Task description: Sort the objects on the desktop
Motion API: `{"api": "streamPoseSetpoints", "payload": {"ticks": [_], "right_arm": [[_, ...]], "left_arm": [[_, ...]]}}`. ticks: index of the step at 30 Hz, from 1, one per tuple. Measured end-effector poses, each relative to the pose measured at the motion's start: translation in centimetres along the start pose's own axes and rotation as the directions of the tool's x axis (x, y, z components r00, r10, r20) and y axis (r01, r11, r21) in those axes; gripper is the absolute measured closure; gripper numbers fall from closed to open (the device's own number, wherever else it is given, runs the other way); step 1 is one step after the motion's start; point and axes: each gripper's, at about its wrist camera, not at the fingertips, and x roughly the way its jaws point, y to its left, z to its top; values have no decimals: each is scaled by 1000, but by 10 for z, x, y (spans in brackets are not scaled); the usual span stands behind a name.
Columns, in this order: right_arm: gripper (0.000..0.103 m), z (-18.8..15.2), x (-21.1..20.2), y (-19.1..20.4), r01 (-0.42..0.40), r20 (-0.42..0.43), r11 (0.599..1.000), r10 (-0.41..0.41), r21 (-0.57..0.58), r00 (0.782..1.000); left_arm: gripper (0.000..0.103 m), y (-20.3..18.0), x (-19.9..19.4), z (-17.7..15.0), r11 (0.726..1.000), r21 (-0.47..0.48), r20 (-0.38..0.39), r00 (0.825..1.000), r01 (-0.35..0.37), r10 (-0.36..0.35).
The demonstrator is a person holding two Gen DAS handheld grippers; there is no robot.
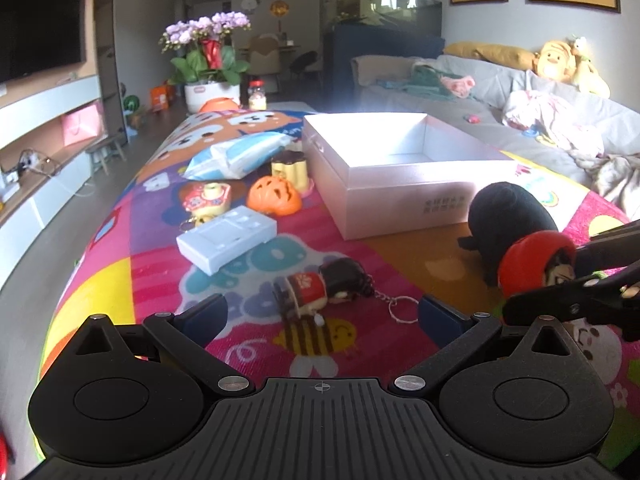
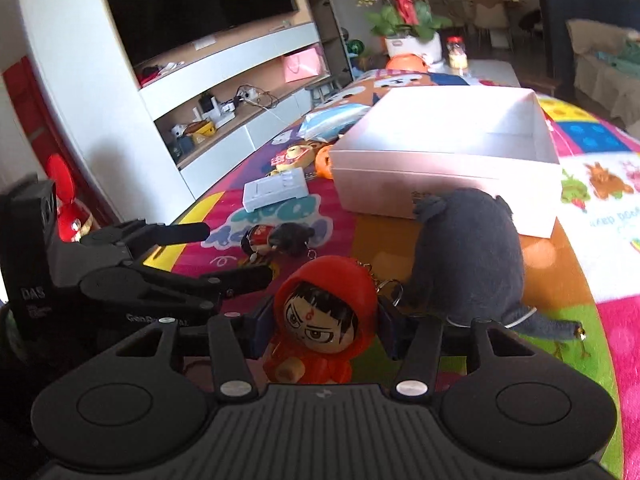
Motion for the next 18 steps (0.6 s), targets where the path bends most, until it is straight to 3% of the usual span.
{"api": "streamPoseSetpoints", "payload": {"ticks": [2,4,6,10,12,15,18], "right_arm": [[51,-2,1,1,-5,-4,1000,5,-13,1000],[51,-1,1,-2,-14,-2,1000,14,-3,1000],[35,4,-5,-5,-22,32,1000,22,2,999],[24,11,-33,-9,-4,160,1000,7,-23,987],[17,14,-43,-12,67,210,997,-58,-36,976],[16,17,-46,-22,207,246,978,-196,-18,949],[15,18,-45,-35,277,241,960,-278,38,930]], "left_arm": [[0,0,-7,-2,999,5,10,999,48,-48],[0,-1,-15,-4,989,25,9,990,144,-144],[0,-6,-22,-5,980,55,7,981,192,-193],[0,-17,-23,-5,972,80,-21,976,219,-218],[0,-22,-20,0,965,44,-32,965,260,-259],[0,-38,-8,7,952,-15,-56,950,305,-306],[0,-62,8,12,960,7,-73,958,280,-279]]}}
